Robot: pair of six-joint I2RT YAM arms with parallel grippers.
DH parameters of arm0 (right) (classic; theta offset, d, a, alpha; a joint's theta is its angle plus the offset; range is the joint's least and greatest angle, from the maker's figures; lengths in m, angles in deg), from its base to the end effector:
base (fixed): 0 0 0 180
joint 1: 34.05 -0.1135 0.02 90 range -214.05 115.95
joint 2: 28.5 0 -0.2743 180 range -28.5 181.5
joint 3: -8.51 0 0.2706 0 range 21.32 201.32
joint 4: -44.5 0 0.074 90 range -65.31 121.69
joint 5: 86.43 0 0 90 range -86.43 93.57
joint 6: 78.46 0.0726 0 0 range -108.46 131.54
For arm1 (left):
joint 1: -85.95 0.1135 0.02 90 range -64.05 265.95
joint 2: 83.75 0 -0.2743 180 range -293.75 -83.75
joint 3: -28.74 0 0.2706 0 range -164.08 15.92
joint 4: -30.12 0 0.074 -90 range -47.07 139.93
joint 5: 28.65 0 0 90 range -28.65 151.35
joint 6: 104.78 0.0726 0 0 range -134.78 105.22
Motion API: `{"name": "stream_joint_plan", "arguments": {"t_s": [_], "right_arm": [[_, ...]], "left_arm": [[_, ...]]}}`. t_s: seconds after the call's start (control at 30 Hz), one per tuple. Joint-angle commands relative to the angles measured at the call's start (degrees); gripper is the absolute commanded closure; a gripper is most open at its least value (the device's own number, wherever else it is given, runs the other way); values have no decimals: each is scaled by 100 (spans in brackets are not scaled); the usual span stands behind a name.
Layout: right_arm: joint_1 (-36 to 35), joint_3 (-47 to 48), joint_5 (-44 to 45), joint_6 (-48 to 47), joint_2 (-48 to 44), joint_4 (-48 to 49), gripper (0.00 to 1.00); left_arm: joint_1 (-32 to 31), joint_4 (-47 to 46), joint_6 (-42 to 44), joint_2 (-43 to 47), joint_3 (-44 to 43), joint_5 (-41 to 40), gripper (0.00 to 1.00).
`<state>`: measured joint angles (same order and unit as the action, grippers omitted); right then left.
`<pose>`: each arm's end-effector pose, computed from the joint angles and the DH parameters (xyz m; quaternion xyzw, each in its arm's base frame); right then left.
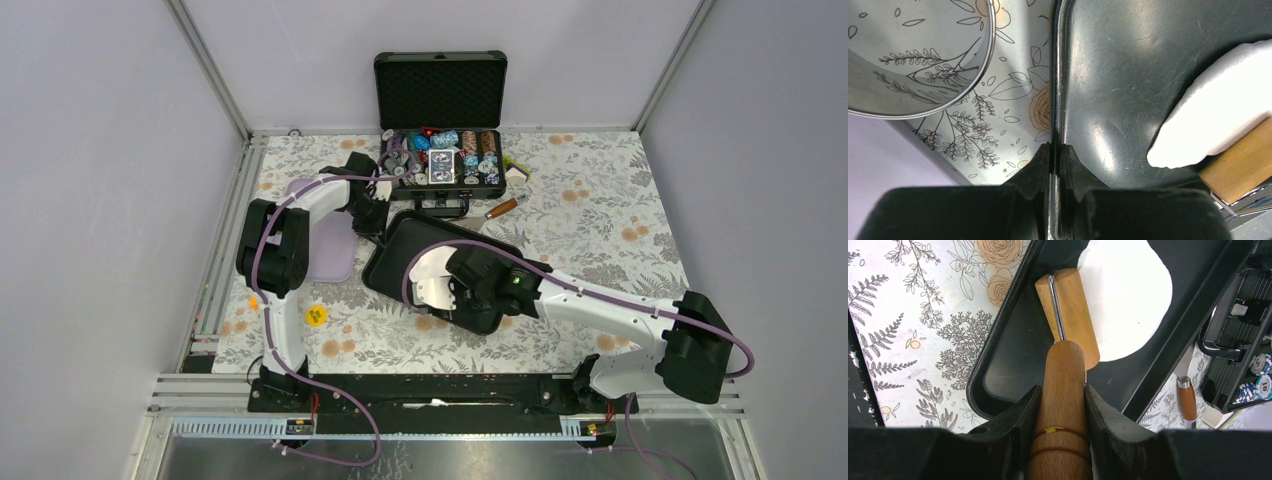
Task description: Roll out the dumpling wrappers from the dough
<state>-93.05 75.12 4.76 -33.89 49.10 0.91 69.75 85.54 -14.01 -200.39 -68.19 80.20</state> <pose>0.1618 0.2664 0.2104 -0.7509 0.5861 0.0261 0.3032 0.4106 -0.1437 0.1295 0.1653 0.9644 -0.1780 0.1047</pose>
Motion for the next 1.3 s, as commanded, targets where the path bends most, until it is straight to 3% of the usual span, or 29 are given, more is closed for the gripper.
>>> {"name": "stream_joint_plan", "arguments": {"t_s": [0.0, 0.2, 0.3, 0.47, 0.73, 0.93, 1.03, 1.27], "right_arm": [[-68, -505, -385, 605, 497, -1689, 100], [-68, -402, 629, 799, 1055, -183, 100], [-67, -217, 663, 816, 1372, 146, 100], [-121, -88, 389, 775, 1636, -171, 100], [-438, -396, -384, 666, 949, -1662, 100], [-596, -486, -627, 706, 772, -2074, 100], [-628, -438, -607, 742, 846, -1927, 100], [-622, -319, 267, 760, 1340, -611, 100]], "left_arm": [[12, -508, 45, -197, 104, -289, 100], [12, -508, 45, -195, 100, -282, 100], [12, -508, 50, -192, 104, -277, 100], [17, -516, 53, -175, 116, -266, 100], [21, -526, 52, -175, 119, -254, 100], [28, -526, 46, -175, 119, -257, 100], [21, -526, 46, -175, 123, -256, 100], [21, -526, 45, -175, 123, -266, 100]]}}
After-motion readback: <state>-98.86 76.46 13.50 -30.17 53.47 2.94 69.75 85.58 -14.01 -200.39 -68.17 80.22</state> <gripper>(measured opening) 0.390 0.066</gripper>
